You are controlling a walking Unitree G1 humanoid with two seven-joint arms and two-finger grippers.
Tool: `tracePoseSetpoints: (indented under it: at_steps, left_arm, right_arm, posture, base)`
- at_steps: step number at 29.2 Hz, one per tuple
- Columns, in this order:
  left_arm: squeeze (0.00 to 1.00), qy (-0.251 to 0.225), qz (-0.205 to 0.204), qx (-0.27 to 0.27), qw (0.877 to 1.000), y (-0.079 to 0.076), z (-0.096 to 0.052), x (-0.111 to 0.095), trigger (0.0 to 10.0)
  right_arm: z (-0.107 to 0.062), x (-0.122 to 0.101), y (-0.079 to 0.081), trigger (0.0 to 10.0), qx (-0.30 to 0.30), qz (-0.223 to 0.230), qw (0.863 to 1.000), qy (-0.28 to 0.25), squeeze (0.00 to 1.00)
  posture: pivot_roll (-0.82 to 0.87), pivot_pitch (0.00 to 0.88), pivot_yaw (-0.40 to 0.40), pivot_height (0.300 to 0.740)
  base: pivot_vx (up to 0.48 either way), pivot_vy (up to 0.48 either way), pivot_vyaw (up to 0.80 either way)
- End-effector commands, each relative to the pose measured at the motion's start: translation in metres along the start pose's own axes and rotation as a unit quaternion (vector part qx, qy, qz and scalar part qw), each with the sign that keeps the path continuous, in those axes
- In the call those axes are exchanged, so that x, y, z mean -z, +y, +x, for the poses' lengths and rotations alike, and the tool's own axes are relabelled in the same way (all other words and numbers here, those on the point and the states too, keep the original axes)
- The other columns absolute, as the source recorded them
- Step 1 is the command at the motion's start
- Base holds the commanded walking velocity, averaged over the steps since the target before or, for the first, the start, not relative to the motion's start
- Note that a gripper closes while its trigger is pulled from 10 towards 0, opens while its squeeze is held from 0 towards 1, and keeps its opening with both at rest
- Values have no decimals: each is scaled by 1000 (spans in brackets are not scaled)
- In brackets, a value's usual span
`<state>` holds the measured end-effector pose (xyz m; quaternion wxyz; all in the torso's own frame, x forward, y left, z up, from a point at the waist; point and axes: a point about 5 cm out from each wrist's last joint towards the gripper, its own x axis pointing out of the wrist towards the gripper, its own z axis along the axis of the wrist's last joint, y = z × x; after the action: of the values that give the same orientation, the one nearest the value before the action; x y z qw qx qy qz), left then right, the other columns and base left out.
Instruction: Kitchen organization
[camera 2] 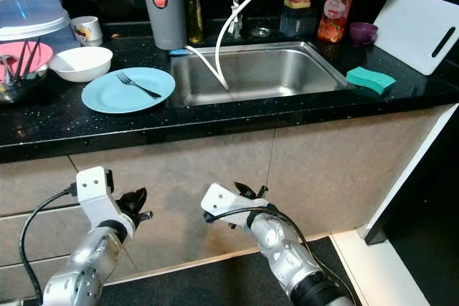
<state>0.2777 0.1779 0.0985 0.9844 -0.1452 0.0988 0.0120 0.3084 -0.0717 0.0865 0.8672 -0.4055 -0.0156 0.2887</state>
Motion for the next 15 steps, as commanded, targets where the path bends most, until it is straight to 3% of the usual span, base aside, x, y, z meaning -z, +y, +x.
tracePoseSetpoints:
  at_steps: [1,2,4,5,6,7,8,9,10,11,12,14,15]
  left_arm:
    - [0,-12,17,-9,1000,1,-2,1,10000]
    - [0,-12,17,-9,1000,1,-2,1,10000]
    - [0,-22,15,-14,1000,1,-3,-1,10000]
    - [0,-28,19,-25,999,3,-5,-2,10000]
    - [0,-31,22,-33,999,4,-6,-3,10000]
    - [0,-31,22,-33,999,4,-6,-3,10000]
    - [0,-51,18,-49,997,8,-9,-8,10000]
    - [0,-63,13,-53,997,8,-9,-13,10000]
    - [0,-69,2,-54,996,8,-10,-16,10000]
    - [0,-72,-5,-53,996,7,-10,-18,10000]
    - [0,-86,-13,-48,995,5,-10,-24,10000]
    - [0,-97,-18,-44,994,3,-10,-27,10000]
    - [0,-107,-12,-36,994,0,-11,-32,10000]
  right_arm:
    - [-3,1,-2,10000,-5,62,998,5,0]
    - [-3,1,-2,10000,-5,62,998,5,0]
    - [-8,1,-21,10000,51,158,986,-11,0]
    - [-14,0,-43,10000,123,241,962,-25,0]
    - [-19,1,-58,10000,171,292,940,-34,0]
    - [-19,1,-58,10000,171,292,940,-34,0]
    - [-32,7,-95,10000,303,331,894,-3,0]
    - [-37,9,-110,10000,350,359,865,10,0]
    - [-38,9,-115,10000,366,420,830,8,0]
    - [-37,9,-116,10000,366,462,808,1,0]
    - [-32,8,-113,10000,342,498,797,0,0]
    - [-29,7,-110,10000,325,514,794,1,0]
    - [-26,2,-106,10000,304,554,775,-22,0]
  posture:
    - [-73,28,-21,740]
    - [-73,28,-21,740]
    - [-56,30,-27,740]
    - [-57,31,-25,740]
    - [-59,30,-23,740]
    - [-59,30,-23,740]
    - [-62,28,-15,740]
    - [-63,27,-14,740]
    - [-62,23,-14,740]
    - [-62,23,-14,740]
    - [-56,21,-13,740]
    - [-56,21,-13,740]
    - [-49,20,-13,740]
  base:
    - [0,0,0]
    - [0,0,0]
    - [0,0,0]
    - [0,0,0]
    - [0,0,0]
    - [0,0,0]
    - [0,0,0]
    - [0,0,0]
    - [0,0,0]
    - [0,0,0]
    - [0,0,0]
    - [0,0,0]
    - [0,0,0]
